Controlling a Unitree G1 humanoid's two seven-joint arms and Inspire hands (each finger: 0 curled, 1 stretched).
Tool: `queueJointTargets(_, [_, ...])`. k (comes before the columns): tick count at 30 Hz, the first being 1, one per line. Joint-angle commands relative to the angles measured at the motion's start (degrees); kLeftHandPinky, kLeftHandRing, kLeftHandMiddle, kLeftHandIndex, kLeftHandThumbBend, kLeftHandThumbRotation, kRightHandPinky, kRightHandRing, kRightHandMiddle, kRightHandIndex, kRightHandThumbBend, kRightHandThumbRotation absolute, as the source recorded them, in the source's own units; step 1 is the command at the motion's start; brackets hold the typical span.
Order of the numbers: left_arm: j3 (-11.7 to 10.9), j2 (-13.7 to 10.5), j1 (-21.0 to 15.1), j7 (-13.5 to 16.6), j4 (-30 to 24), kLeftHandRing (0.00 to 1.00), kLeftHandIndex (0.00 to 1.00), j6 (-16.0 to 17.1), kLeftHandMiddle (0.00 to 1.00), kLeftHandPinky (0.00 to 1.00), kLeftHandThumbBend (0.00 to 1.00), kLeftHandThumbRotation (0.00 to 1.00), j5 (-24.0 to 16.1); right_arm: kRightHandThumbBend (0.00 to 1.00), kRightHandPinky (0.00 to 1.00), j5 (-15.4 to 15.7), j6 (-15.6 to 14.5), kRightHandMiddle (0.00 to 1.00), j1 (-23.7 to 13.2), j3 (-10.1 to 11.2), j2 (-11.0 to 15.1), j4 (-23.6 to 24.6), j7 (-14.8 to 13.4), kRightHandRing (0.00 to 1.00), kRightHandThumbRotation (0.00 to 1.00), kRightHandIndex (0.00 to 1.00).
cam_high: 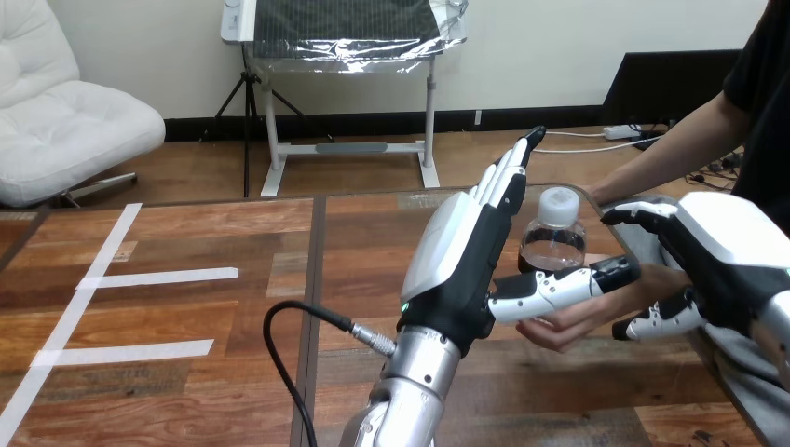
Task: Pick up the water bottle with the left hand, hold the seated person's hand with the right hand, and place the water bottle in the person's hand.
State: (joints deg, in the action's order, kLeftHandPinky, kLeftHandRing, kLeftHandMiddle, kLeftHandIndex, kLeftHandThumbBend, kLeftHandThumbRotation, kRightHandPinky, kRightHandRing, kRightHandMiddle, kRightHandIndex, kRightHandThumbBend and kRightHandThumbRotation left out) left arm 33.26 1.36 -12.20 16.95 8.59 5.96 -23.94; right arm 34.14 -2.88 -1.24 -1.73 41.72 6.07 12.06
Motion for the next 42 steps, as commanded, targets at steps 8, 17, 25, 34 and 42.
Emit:
queueJointTargets(8, [-3.0, 1.77, 5.75, 2.37, -10.4, 0.96, 0.99, 8.26, 0.98, 0.92, 0.78, 0.78, 2.71, 0.58, 0.71, -2.11, -2.38, 0.88, 5.28, 8.57, -11.26, 24.23, -8.79, 0.84, 0.02, 0.84])
queueJointTargets(17, [-4.65, 0.11, 11.12, -0.16, -15.0, 0.94, 0.97, 9.99, 0.96, 0.92, 0.74, 0.83, 7.06, 0.5, 0.69, -3.55, 1.35, 0.86, 8.05, 6.6, -16.26, 26.73, -12.7, 0.83, 0.01, 0.82])
queueJointTargets(25, [-6.05, -0.84, 15.96, -0.15, -18.27, 0.93, 0.94, 11.06, 0.94, 0.92, 0.72, 0.86, 7.89, 0.46, 0.72, -5.55, 6.36, 0.84, 9.99, 4.57, -19.72, 26.59, -15.02, 0.83, 0.0, 0.79])
queueJointTargets(34, [-7.73, -1.27, 21.77, 0.25, -20.7, 0.9, 0.9, 13.34, 0.91, 0.88, 0.64, 0.88, 7.37, 0.45, 0.66, -7.36, 12.77, 0.81, 11.89, 1.54, -24.4, 24.33, -18.03, 0.78, 0.0, 0.75])
queueJointTargets(42, [-9.24, -1.86, 25.95, -0.65, -20.71, 0.9, 0.9, 17.66, 0.91, 0.87, 0.5, 0.87, 7.65, 0.37, 0.62, -10.4, 18.06, 0.81, 13.27, -0.91, -27.89, 20.36, -19.13, 0.76, 0.0, 0.75])
